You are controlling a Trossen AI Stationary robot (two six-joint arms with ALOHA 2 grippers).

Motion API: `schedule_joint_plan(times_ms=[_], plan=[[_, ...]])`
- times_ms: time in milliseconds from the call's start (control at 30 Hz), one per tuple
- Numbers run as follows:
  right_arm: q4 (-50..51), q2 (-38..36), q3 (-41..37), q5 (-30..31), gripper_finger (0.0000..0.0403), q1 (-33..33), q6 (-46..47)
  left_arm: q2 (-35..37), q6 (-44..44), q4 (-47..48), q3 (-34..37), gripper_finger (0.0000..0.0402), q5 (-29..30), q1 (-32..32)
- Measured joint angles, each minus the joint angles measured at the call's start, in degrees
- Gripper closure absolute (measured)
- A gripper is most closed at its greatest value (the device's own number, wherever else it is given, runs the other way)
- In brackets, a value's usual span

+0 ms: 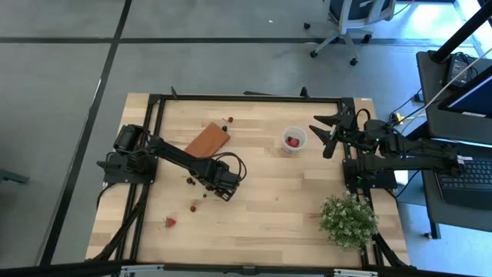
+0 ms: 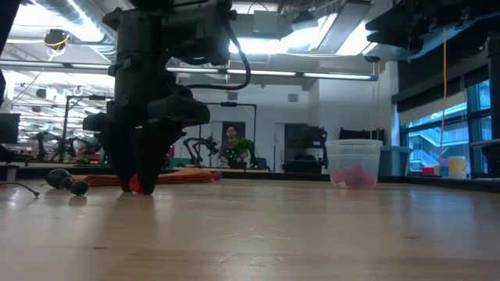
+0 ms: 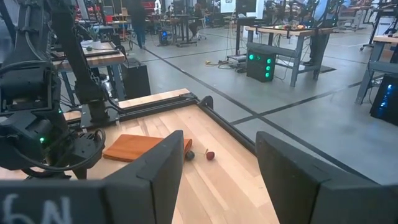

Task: Pick and placing Produce into tupperware
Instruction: Put the red raspberry into the transparent container

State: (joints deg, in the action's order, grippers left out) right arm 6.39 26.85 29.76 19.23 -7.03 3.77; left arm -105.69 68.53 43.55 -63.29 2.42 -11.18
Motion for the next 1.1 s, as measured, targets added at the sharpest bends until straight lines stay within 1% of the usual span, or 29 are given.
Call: schedule_joint_plan(times_ms=[200,567,667,800,933,1033,1100], plan=[[0.19,0.00,0.00,0.01,0.0201,0.01,-1.15,0.00,-0.04,-0.16,0.02,0.0263,0.02,0.08],[2.12,0.02,0.00,0.02,0.0201,0.02,-1.22,0.44,-0.22,-0.52,0.19,0.0303,0.50,0.08],[2.10,0.02,0.00,0.02,0.0201,0.00,-1.27,1.04,-1.52,-0.95,0.29,0.0310,-1.15,0.70],[2.10,0.02,0.00,0.02,0.0201,0.02,-1.32,2.69,-3.67,-2.52,0.21,0.0310,-4.52,2.38],[2.08,0.02,0.00,0.02,0.0201,0.02,-1.49,5.40,-8.71,-8.27,0.22,0.0309,-9.59,5.14],[1.92,0.04,0.00,0.02,0.0201,0.00,-1.49,7.71,-12.99,-17.81,0.22,0.0309,-15.94,7.93],[1.51,0.00,0.00,0.02,0.0201,0.00,-1.49,9.26,-15.66,-27.38,0.22,0.0309,-19.46,9.97]])
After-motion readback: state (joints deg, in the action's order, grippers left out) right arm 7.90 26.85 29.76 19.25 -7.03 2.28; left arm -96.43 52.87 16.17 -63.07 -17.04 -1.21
